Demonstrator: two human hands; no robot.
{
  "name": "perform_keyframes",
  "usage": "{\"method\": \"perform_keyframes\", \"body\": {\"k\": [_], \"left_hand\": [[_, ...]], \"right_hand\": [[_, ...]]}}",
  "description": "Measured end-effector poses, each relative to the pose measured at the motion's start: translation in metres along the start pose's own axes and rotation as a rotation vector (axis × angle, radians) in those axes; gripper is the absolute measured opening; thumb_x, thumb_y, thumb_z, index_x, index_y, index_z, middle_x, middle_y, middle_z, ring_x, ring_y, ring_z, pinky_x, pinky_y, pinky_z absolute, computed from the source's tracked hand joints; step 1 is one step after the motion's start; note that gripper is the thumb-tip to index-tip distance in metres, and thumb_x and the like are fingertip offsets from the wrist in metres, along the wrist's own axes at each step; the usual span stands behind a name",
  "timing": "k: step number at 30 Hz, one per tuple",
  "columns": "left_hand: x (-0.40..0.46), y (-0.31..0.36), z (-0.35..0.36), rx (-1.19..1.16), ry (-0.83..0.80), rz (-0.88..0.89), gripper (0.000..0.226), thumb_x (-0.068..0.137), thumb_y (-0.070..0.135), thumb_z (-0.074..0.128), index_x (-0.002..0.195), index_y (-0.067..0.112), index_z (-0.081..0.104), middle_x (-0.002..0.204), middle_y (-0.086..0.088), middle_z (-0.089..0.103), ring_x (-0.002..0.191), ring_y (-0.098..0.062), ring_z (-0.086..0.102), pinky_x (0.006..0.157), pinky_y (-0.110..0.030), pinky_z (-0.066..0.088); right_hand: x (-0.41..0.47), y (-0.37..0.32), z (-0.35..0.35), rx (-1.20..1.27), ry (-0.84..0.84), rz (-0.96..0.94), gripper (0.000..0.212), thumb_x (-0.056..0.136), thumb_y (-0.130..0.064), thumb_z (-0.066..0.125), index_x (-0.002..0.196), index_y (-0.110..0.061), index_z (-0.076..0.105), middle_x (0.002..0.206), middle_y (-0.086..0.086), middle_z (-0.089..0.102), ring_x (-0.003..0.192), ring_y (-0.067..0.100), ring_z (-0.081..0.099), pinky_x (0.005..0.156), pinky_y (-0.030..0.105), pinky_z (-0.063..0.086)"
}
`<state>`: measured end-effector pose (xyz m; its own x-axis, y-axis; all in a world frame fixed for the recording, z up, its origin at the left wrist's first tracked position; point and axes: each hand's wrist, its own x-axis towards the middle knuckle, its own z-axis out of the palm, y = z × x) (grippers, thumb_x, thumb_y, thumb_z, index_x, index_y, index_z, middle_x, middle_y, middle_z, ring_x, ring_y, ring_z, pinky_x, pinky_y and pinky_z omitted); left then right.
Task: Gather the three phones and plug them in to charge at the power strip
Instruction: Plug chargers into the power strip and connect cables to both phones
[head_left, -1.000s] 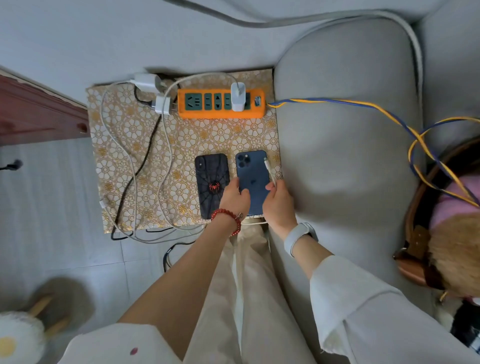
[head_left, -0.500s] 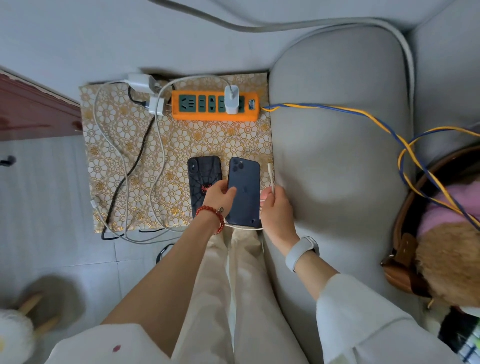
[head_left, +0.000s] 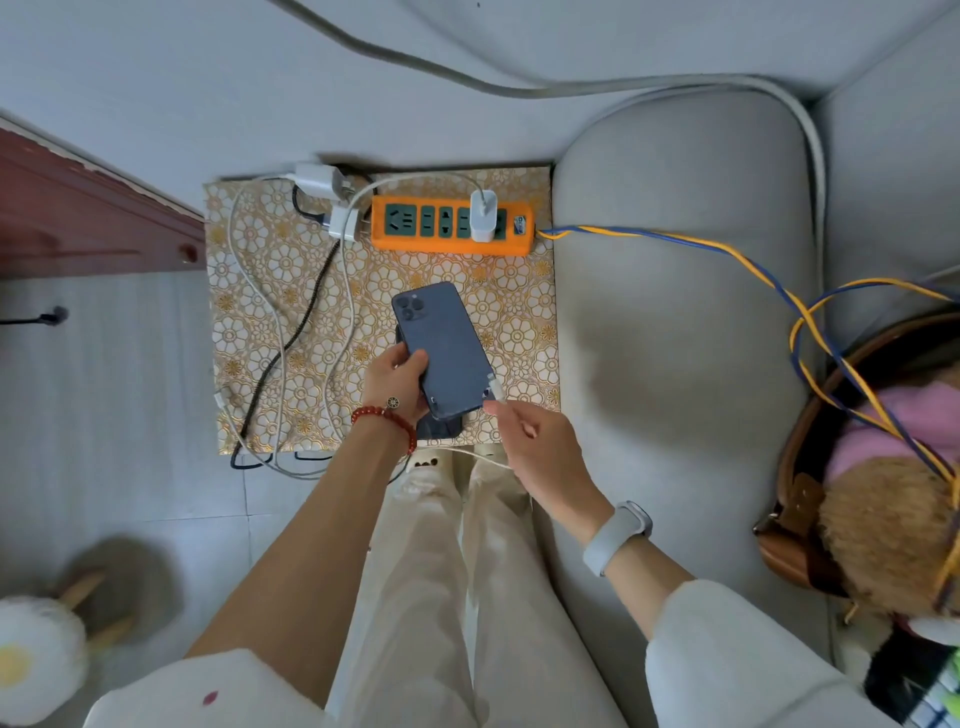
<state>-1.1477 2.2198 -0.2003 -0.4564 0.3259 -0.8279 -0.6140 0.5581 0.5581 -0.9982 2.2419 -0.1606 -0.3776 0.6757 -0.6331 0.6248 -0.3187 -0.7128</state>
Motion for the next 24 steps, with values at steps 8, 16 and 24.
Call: {"method": "perform_keyframes", "body": {"k": [8, 16, 24], "left_hand": [[-0.003, 0.017, 0.005, -0.218, -0.021, -0.027, 0.018, 0.094, 0.003, 0.037, 0.105, 0.007, 0.051, 0.085, -0.004, 0.060, 0.074, -0.019, 0.060, 0.053, -0.026, 0.057], [-0.004, 0.018, 0.010, -0.234, -0.034, -0.025, 0.017, 0.093, 0.003, 0.038, 0.099, 0.006, 0.054, 0.084, -0.005, 0.062, 0.074, -0.019, 0.062, 0.061, -0.032, 0.057], [-0.001, 0.018, 0.011, -0.191, -0.042, -0.009, 0.020, 0.093, 0.003, 0.039, 0.087, 0.011, 0.057, 0.086, -0.005, 0.062, 0.076, -0.019, 0.062, 0.060, -0.030, 0.058]], "right_hand": [[-0.002, -0.008, 0.000, -0.077, -0.001, -0.040, 0.028, 0.094, -0.030, 0.042, 0.075, -0.012, 0.050, 0.050, -0.005, 0.033, 0.050, 0.011, 0.031, 0.056, 0.030, 0.029], [0.006, -0.012, 0.002, -0.090, -0.029, 0.032, 0.027, 0.092, -0.025, 0.043, 0.078, -0.014, 0.063, 0.055, -0.008, 0.048, 0.056, 0.009, 0.043, 0.054, 0.015, 0.033], [0.009, -0.017, 0.000, -0.008, -0.059, 0.090, 0.029, 0.093, -0.026, 0.042, 0.077, -0.016, 0.064, 0.074, -0.004, 0.061, 0.066, 0.002, 0.051, 0.058, 0.007, 0.035]]}}
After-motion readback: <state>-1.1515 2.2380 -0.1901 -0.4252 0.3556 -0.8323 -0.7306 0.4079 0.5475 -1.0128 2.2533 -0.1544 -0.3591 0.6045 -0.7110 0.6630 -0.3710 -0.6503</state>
